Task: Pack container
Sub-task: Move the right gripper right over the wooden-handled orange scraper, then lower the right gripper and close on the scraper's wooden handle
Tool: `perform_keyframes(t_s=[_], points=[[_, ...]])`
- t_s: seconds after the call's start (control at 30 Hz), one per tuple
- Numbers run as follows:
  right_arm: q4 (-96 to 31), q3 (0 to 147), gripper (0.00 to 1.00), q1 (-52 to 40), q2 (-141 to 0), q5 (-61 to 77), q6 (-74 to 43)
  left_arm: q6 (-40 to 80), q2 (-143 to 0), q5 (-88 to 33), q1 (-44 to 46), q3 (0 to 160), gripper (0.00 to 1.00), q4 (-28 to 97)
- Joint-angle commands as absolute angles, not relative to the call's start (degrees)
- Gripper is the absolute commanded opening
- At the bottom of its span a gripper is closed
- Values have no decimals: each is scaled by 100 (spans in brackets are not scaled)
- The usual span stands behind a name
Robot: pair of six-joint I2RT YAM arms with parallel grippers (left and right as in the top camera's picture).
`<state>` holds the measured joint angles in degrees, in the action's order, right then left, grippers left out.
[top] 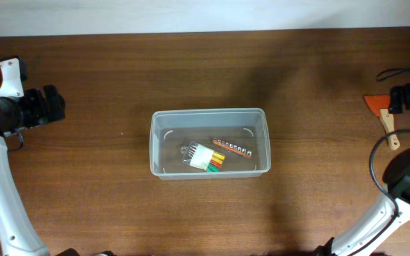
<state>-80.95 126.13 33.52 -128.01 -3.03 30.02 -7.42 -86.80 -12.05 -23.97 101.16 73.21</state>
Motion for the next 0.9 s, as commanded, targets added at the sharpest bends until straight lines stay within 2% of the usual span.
perform_keyframes(t_s=[0.0,0.33,0.5,0.87], points=[[-8099,12696,99,3387,-13122,-471,2978,-692,-8689,-1267,-2416,10232,99,7314],[-8007,12693,99,3566,-13896,-456,3201,-692,-8689,-1267,-2416,10232,99,7314],[-7826,12693,99,3647,-13928,-213,3771,-692,-8689,-1267,-2416,10232,99,7312],[-7472,12691,99,3629,-13935,-213,3765,-692,-8689,-1267,-2416,10232,99,7314]])
